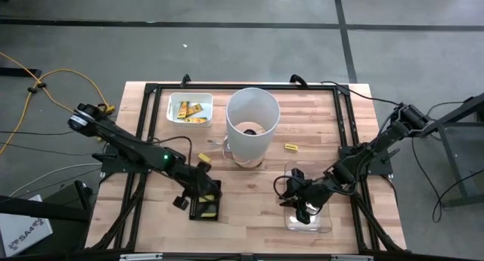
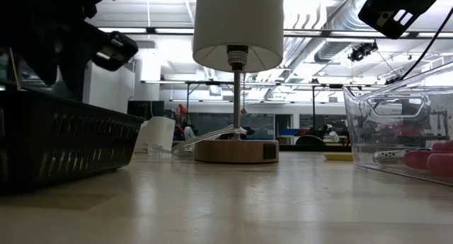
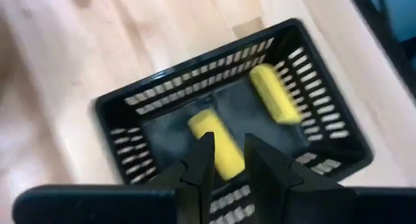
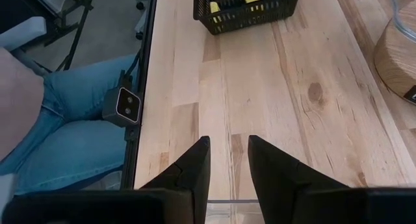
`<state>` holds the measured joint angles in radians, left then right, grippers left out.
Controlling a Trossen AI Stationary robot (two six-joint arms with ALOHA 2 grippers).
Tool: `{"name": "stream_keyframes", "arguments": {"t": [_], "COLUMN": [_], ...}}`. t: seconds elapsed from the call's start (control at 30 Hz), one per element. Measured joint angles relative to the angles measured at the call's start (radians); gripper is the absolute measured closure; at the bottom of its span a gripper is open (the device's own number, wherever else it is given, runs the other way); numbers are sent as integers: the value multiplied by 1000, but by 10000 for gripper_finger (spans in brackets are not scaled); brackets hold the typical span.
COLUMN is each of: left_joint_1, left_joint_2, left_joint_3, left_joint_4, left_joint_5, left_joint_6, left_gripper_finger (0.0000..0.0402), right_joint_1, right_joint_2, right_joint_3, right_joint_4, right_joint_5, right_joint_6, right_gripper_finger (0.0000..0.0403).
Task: Pick & Place School Supplies
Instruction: Put the yellow eraser into the black bin
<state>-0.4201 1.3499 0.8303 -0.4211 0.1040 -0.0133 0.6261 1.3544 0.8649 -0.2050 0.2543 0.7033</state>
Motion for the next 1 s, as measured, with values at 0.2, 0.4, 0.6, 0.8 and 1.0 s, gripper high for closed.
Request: {"name": "stream_keyframes", "arguments": {"t": [0.2,0.4,0.6,0.8,1.0], "left_joint_1": [23,61,117,191,258], "left_joint_2": [-98,-159,-165,-148,-104], "left_joint_3": [0,0,0,0,0], "left_joint_4": [-147,-255,-302,-328,-327], "left_joint_5": [-91,-171,-212,-211,-180], "left_joint_6": [80,208,417,522,495], "left_gripper_finger": [322,322,322,322,322], "right_joint_1": [0,0,0,0,0], "right_joint_2": [0,0,0,0,0], "right_joint_3": [0,0,0,0,0], "right_joint_4": [0,1,2,2,5], "right_joint_5": [0,0,0,0,0], "right_joint_6": [0,0,0,0,0], "right_gripper_finger": [306,306,306,306,306]}}
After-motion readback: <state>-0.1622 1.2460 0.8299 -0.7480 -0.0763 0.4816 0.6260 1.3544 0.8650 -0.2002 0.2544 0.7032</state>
